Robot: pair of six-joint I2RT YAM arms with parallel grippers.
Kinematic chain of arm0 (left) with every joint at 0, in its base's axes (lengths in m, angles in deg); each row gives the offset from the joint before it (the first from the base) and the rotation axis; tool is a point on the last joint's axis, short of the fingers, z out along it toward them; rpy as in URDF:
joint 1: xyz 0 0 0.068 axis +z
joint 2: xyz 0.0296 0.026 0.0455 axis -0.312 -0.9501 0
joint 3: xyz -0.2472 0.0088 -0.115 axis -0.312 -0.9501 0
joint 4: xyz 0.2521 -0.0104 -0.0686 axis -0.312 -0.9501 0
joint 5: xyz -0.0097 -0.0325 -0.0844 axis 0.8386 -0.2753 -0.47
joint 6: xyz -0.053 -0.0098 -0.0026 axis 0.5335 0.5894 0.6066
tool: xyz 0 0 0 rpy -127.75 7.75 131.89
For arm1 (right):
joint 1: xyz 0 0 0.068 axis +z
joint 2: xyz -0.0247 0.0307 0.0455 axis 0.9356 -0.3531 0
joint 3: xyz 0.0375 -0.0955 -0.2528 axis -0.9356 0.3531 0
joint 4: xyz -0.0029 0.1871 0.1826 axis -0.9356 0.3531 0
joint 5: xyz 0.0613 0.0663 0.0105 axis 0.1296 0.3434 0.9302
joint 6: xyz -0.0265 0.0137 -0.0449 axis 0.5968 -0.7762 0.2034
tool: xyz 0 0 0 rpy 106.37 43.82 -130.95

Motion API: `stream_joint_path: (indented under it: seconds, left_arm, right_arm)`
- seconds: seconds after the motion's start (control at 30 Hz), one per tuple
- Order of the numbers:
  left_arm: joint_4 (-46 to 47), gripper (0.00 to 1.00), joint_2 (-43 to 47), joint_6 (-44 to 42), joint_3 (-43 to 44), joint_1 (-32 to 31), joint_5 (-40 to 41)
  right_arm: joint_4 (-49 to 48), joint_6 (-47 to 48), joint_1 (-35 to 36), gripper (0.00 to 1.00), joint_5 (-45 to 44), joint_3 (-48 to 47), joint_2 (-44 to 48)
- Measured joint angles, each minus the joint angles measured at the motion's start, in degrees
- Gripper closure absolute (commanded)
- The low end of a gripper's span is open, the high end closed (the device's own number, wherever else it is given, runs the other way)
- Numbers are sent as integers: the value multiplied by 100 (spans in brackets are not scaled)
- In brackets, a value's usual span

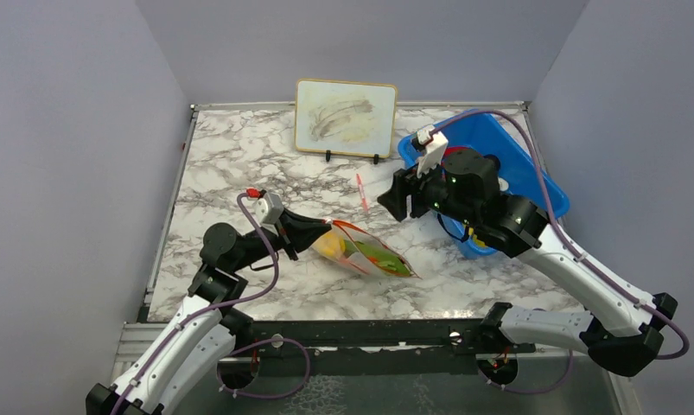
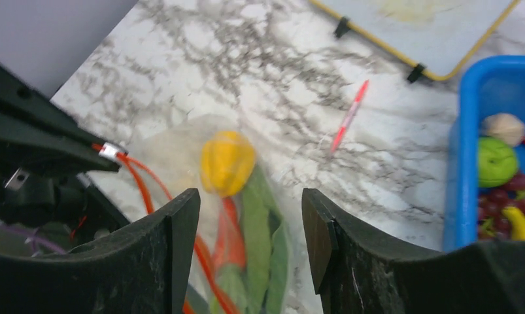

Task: Place the food in the zip-top bag and seal the zipper
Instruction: Pick up the fake vegetable from the bin.

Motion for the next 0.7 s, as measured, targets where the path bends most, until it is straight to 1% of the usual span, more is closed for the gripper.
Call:
stream_joint_path:
  seconds: [0.13,0.23,0.4,0.6,0.7]
  left_arm:
    - [-435,100,7,-313,179,-11,13]
    - [-664,100,46,-551,269,-11,15]
    - [-739,100,273,-748,201,-11,7]
    - [-754,100,404,-868,186,-26,-4]
    - [-758,100,428,-898,186,-26,-4]
  right_arm:
    - [155,107,-94,40,-874,-516,-247]
    - [203,236,-437,40,-1300,-730,-459]
    - [197,472,-1445,40,-1484,-754,-833]
    - [94,605,-2765,40,-1506,-688,-1504]
    - [-83,688,-3202,40,-1617,-566,-1834]
